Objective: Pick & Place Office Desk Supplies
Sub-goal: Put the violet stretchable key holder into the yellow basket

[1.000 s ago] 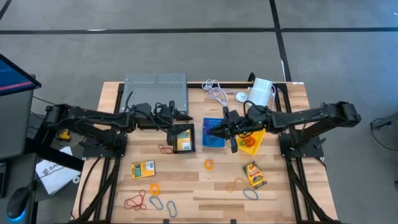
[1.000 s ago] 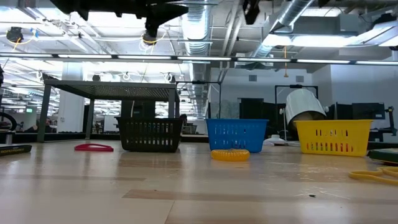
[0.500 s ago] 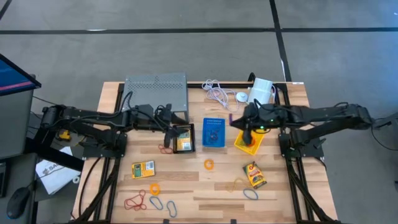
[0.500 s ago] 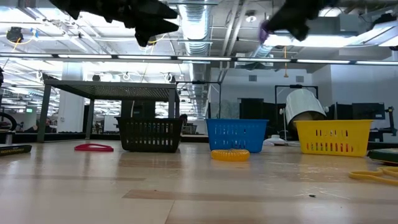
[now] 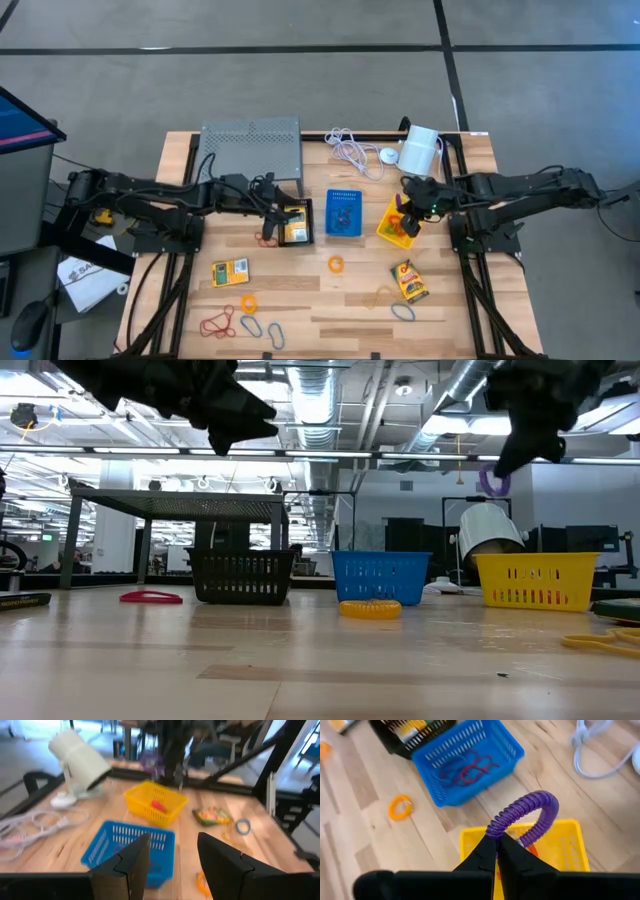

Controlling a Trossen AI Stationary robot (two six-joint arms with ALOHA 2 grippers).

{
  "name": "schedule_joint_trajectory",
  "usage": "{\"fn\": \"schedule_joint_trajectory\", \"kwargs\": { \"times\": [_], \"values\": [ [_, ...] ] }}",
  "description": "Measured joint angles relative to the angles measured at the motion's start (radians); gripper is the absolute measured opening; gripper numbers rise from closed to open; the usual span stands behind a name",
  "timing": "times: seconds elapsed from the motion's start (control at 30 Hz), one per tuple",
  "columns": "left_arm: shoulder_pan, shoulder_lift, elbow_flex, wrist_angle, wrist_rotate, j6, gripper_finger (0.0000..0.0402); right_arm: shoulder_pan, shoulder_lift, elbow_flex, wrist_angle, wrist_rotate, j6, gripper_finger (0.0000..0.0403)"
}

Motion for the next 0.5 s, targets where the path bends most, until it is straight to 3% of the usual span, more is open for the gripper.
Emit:
{"fn": "schedule_joint_trajectory", "kwargs": {
  "times": [0.13, 0.5],
  "values": [
    [0.000, 0.000, -0.046, 0.115, 0.015, 0.000, 0.0163, 0.000, -0.009, -0.052, -0.004, 0.001, 0.045, 0.0000],
    [0.000, 0.000, -0.057, 0.124, 0.021, 0.000, 0.0163, 0.042, -0.010, -0.168, 0.016, -0.033, 0.189, 0.0000]
  ]
}}
